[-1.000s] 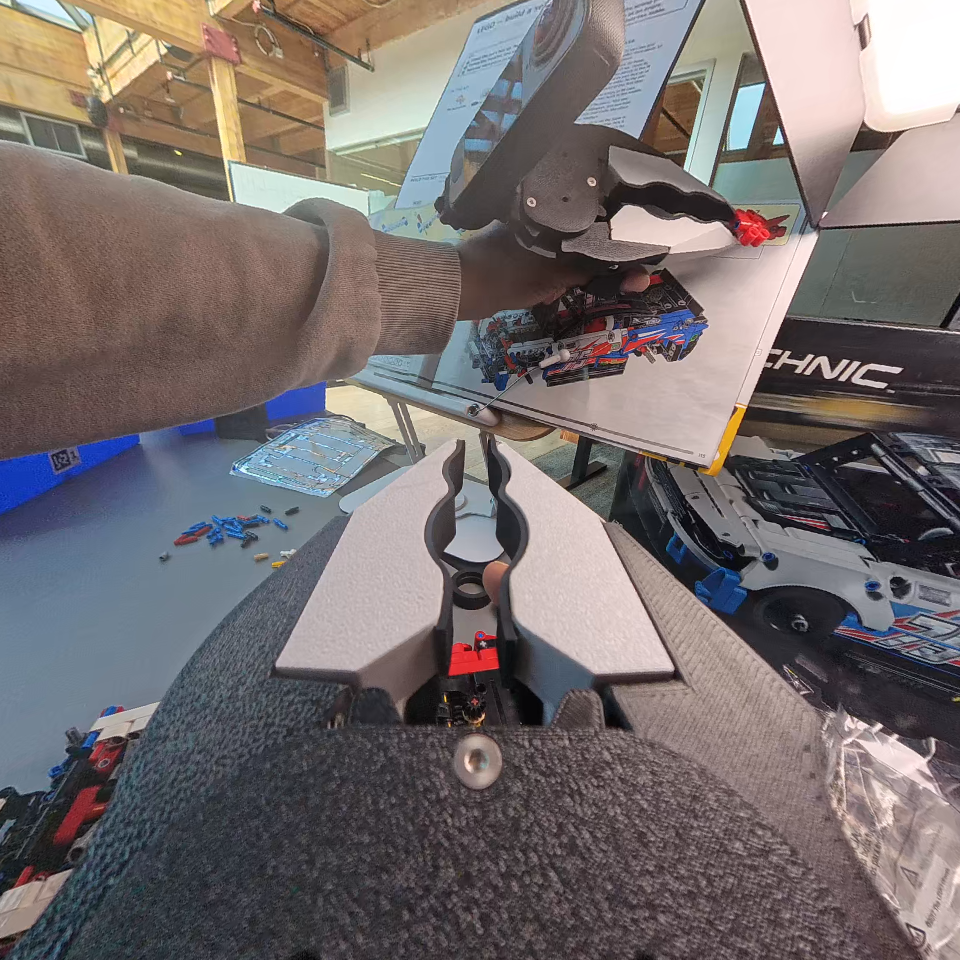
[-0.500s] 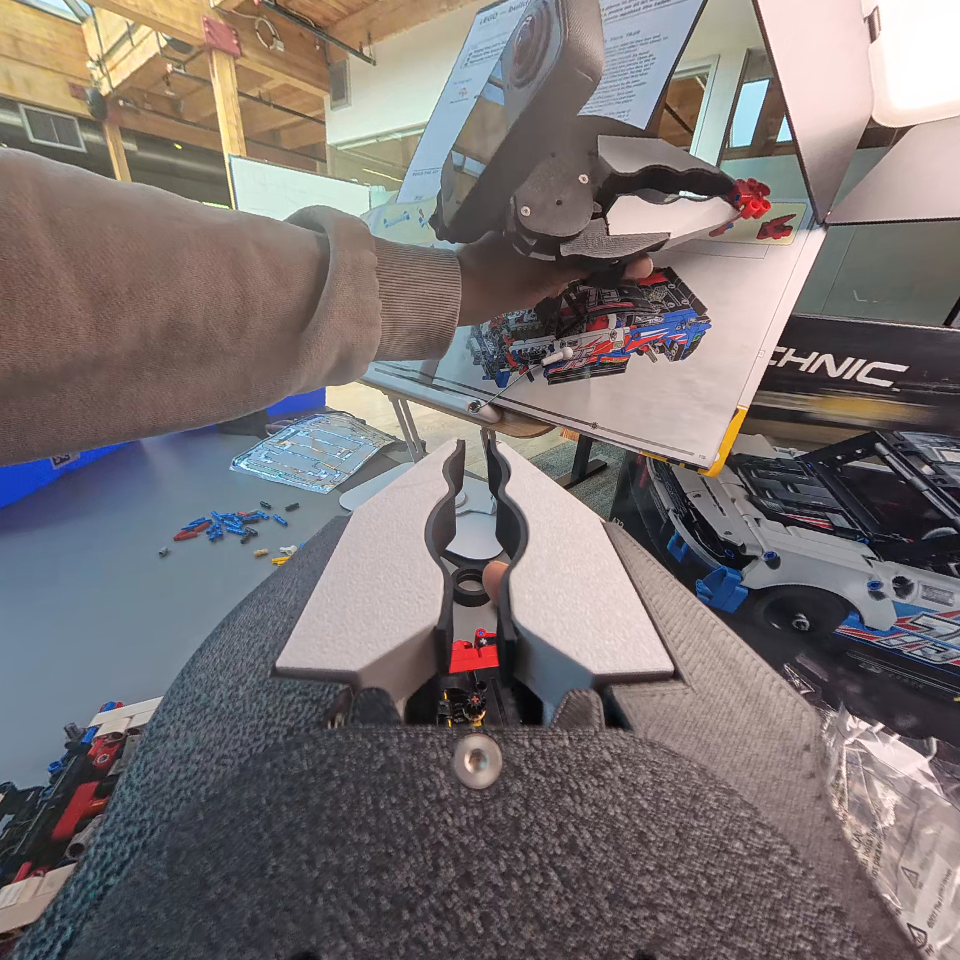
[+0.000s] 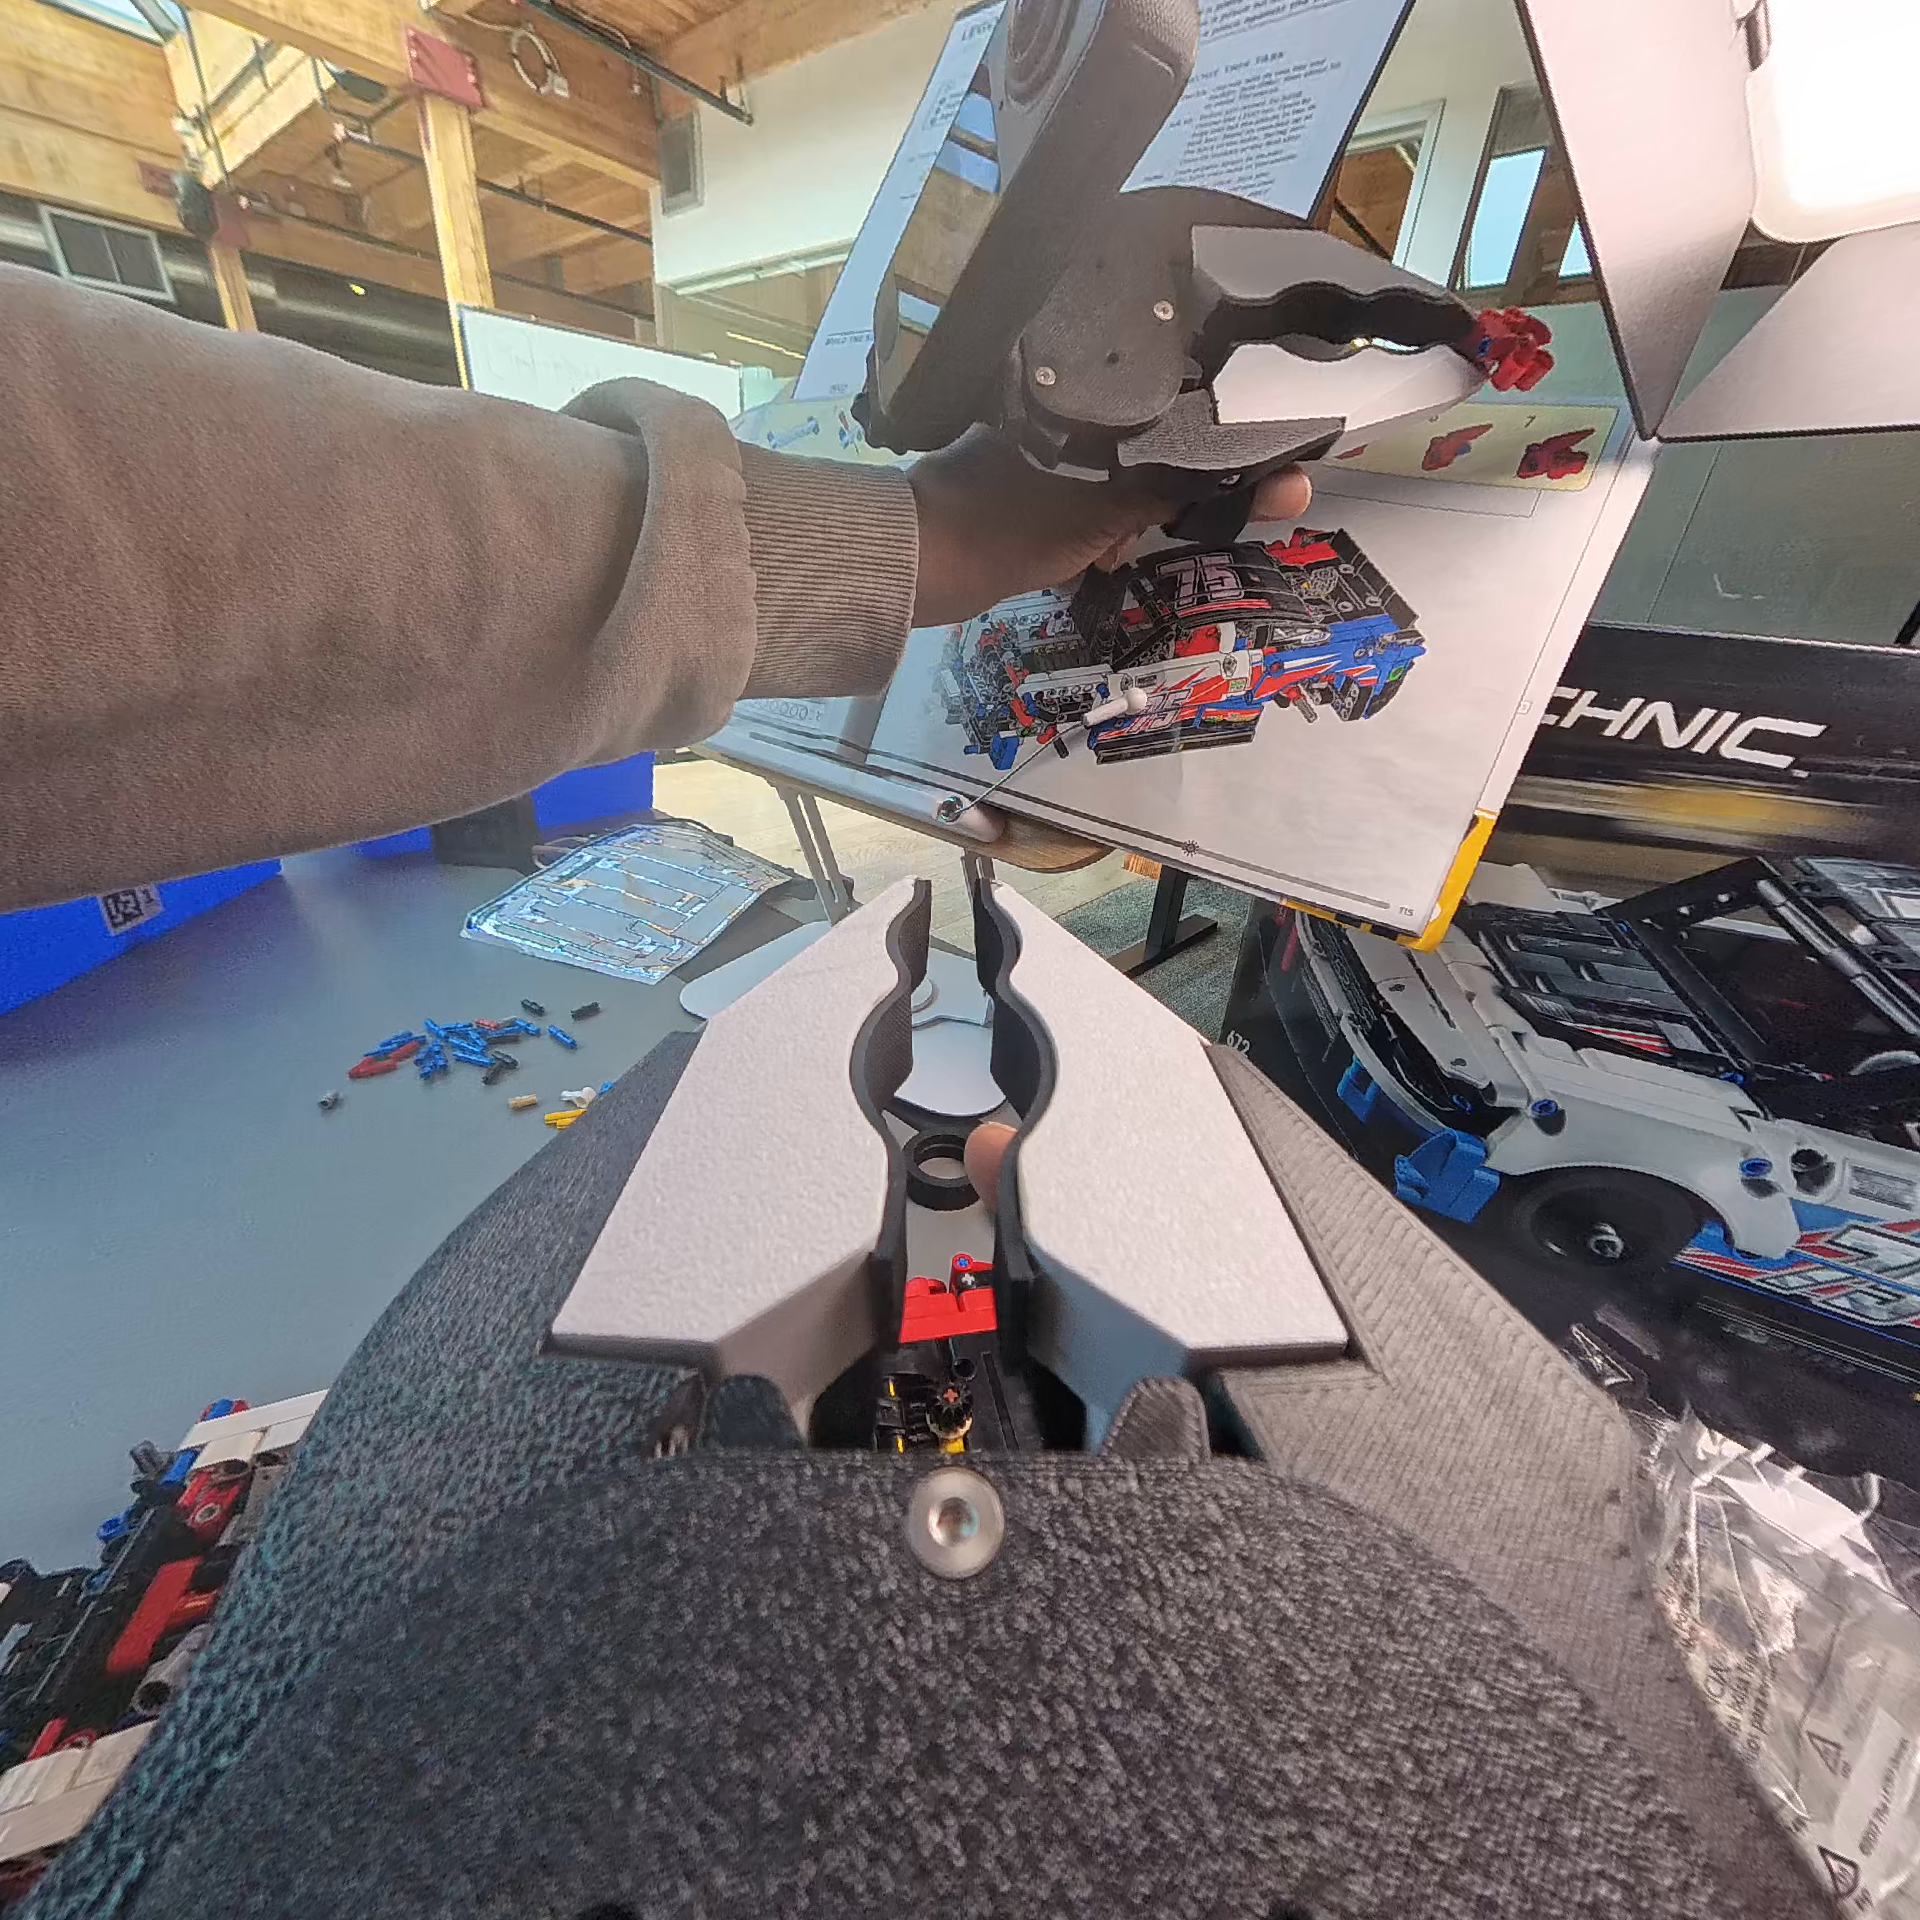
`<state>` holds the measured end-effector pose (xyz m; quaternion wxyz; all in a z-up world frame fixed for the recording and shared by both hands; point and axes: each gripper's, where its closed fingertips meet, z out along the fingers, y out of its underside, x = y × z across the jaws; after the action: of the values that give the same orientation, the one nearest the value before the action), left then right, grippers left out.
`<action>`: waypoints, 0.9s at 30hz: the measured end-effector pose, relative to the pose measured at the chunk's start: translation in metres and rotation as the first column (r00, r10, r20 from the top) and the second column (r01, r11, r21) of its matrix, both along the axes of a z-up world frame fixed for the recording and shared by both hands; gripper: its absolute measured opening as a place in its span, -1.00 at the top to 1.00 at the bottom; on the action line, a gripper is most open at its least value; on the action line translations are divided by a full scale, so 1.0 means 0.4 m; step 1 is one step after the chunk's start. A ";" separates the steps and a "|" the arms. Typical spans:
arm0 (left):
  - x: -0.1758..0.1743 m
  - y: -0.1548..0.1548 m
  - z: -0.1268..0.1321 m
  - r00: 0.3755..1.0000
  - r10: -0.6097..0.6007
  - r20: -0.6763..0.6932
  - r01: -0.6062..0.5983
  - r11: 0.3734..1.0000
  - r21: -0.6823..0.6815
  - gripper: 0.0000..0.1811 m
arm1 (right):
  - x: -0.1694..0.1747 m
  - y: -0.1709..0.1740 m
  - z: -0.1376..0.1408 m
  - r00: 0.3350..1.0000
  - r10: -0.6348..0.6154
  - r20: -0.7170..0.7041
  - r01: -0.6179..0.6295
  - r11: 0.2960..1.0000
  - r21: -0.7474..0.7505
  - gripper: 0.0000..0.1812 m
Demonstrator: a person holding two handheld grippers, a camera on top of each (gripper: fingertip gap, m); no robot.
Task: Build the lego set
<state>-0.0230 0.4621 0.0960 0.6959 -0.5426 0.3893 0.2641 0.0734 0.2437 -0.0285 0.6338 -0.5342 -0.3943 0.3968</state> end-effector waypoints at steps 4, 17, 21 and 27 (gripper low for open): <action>0.003 0.001 -0.003 1.000 0.004 -0.021 -0.004 1.000 -0.001 0.92 | 0.002 0.001 0.002 1.000 -0.002 -0.001 0.002 1.000 0.001 0.95; 0.007 0.000 -0.013 0.996 0.024 -0.085 -0.023 1.000 0.005 0.92 | 0.003 0.006 -0.002 1.000 -0.004 -0.001 0.004 1.000 -0.005 0.95; 0.006 -0.001 -0.013 0.995 0.031 -0.099 -0.030 1.000 0.007 0.92 | 0.001 0.008 -0.006 1.000 -0.002 0.001 0.002 1.000 -0.011 0.95; 0.005 0.000 -0.020 0.992 0.038 -0.121 -0.038 0.999 0.005 0.93 | -0.001 0.008 -0.009 1.000 -0.001 0.004 0.001 1.000 -0.014 0.95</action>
<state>-0.0210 0.4622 0.0879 0.6665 -0.5320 0.4201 0.3103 0.0731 0.2470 -0.0323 0.6295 -0.5394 -0.3926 0.3982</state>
